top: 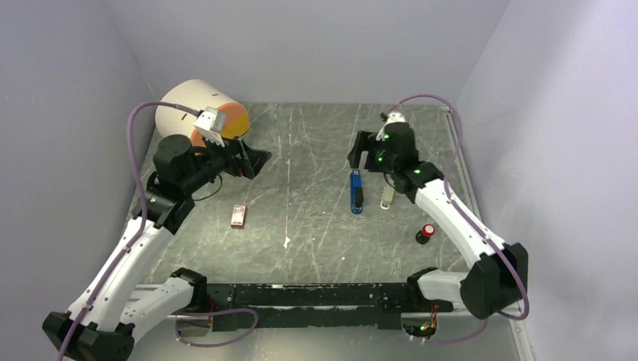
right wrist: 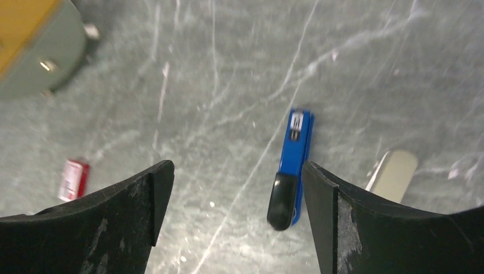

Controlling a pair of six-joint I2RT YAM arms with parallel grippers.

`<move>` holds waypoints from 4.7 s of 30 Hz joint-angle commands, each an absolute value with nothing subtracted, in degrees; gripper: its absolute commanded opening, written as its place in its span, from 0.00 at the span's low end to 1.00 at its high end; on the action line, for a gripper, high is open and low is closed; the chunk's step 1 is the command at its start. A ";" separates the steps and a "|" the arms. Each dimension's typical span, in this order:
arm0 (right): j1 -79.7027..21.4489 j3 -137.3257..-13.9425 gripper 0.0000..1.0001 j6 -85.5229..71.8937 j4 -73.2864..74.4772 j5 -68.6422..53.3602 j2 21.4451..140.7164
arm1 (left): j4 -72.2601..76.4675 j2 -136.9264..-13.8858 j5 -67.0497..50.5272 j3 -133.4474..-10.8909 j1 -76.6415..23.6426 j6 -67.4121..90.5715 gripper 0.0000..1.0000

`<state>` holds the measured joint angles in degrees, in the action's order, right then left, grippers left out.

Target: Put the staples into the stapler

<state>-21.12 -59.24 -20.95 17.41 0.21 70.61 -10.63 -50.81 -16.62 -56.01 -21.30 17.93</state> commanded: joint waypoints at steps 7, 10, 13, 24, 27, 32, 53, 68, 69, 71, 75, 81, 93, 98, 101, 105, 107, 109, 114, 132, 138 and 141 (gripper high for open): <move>-31.00 -61.41 0.84 -24.01 34.31 21.07 83.87 | -8.17 -55.20 -14.59 -53.42 -20.83 22.76 0.97; -31.78 -61.15 0.74 -24.65 35.09 21.34 86.66 | -10.62 -57.64 -14.45 -54.19 -20.83 22.65 0.97; -31.95 -61.15 0.58 -25.12 35.41 19.51 89.56 | -10.71 -59.39 -15.18 -53.31 -20.82 23.66 0.97; -32.27 -61.55 0.43 -25.37 32.21 16.70 94.48 | -11.27 -64.92 -17.31 -49.85 -20.83 27.85 0.97; -32.38 -61.35 0.27 -24.92 30.83 13.70 95.09 | -11.36 -66.49 -18.62 -49.12 -21.15 28.98 0.97; -35.50 -59.66 0.22 -27.82 27.14 6.95 93.02 | -7.39 -68.20 -18.82 -44.66 -24.38 33.19 0.97; -49.30 -61.84 0.47 -33.43 30.86 15.22 94.33 | -1.22 -70.68 -9.76 -36.19 -35.93 42.07 0.97; -49.70 -59.05 0.52 -33.31 29.24 10.09 91.56 | 1.71 -74.22 -11.19 -35.71 -37.01 42.79 0.97; -49.75 -58.67 0.49 -33.35 28.81 9.60 91.23 | 2.22 -74.71 -11.31 -35.42 -37.27 43.01 0.96; -49.79 -58.30 0.43 -33.57 28.39 9.02 90.91 | 3.06 -75.64 -11.42 -35.25 -37.80 43.20 0.95; -49.89 -57.63 0.39 -33.54 27.30 8.77 90.92 | 5.30 -77.78 -12.20 -35.33 -38.67 43.50 0.80; -49.86 -58.83 0.44 -32.45 26.43 8.55 93.23 | 7.97 -81.08 -12.42 -35.29 -40.56 44.33 0.68; -49.92 -57.83 0.14 -39.68 21.24 4.11 88.88 | 14.29 -85.58 -11.37 -33.01 -41.92 47.12 0.56; -49.81 -54.67 0.12 -46.06 16.68 2.13 86.29 | 17.87 -88.61 -11.99 -32.26 -41.92 48.24 0.47; -49.62 -53.29 0.12 -47.96 15.18 1.83 85.08 | 19.85 -89.91 -10.92 -30.92 -41.88 49.00 0.39; -48.92 -52.45 0.12 -48.30 14.36 0.23 84.88 | 23.99 -91.51 -12.98 -29.66 -41.92 49.34 0.27; -48.57 -51.86 0.12 -48.66 13.53 -1.07 84.98 | 26.21 -92.42 -15.14 -29.40 -42.00 49.81 0.25; -48.32 -51.72 0.11 -48.71 12.94 -1.88 85.35 | 27.55 -93.16 -16.19 -29.09 -42.04 50.37 0.19; -47.10 -53.78 0.11 -46.12 15.03 1.06 85.52 | 24.65 -94.74 -14.33 -29.00 -42.09 49.67 0.05; -38.53 -72.41 0.16 -30.00 16.18 12.35 92.96 | 15.88 -98.32 -9.27 -29.56 -42.82 44.60 0.05; -38.06 -76.66 0.18 -26.20 9.69 10.19 99.66 | 16.34 -98.88 -9.34 -29.31 -43.11 44.82 0.05; -37.64 -78.09 0.19 -24.60 6.42 10.01 102.31 | 15.96 -98.88 -8.98 -29.31 -43.17 44.61 0.05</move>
